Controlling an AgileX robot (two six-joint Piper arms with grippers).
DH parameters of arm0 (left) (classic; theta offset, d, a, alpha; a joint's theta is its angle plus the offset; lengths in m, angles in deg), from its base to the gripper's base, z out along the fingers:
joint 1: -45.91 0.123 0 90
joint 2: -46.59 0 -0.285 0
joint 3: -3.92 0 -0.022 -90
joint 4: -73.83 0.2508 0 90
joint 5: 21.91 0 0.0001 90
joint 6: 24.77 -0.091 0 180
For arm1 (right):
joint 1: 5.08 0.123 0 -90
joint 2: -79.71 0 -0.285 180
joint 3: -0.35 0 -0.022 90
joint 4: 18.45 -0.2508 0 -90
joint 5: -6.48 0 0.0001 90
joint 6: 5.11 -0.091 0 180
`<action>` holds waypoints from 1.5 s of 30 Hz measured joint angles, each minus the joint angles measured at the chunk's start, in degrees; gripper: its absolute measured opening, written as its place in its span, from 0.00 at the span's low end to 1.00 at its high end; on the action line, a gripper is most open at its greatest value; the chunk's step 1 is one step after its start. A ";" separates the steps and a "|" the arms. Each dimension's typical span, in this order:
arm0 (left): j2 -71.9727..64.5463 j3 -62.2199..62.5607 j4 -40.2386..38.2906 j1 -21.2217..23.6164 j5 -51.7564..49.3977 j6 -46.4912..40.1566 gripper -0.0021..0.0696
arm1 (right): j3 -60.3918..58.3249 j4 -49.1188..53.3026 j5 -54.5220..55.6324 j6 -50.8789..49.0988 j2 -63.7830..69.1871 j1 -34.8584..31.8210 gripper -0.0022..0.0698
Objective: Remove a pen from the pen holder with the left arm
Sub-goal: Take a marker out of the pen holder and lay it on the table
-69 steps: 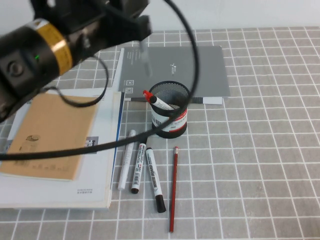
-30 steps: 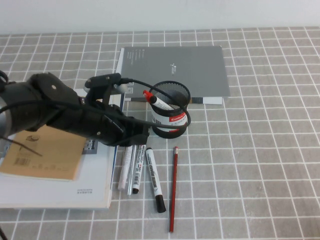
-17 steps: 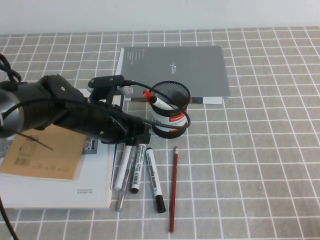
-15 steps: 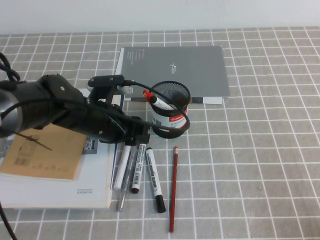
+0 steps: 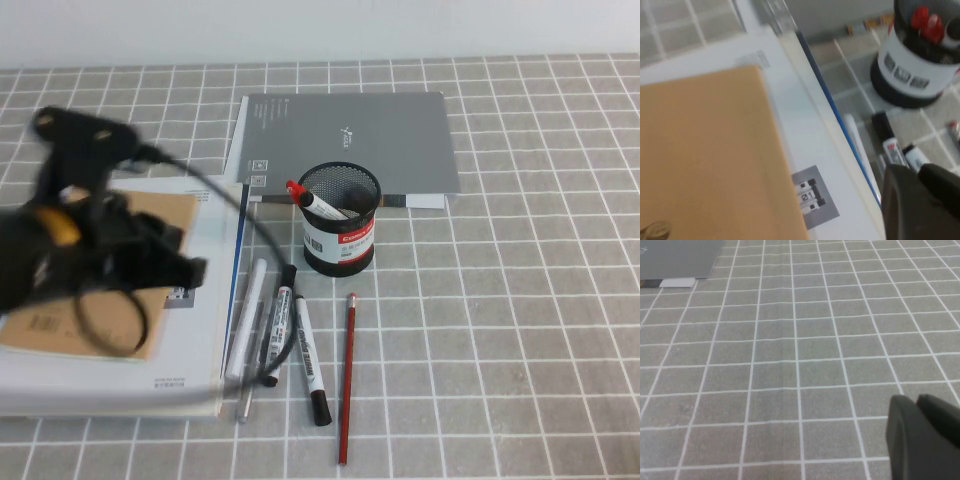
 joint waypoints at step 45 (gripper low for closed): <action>56.87 -39.67 10.96 3.87 12.34 11.29 0.03 | 0.00 0.00 0.00 0.00 0.00 0.00 0.01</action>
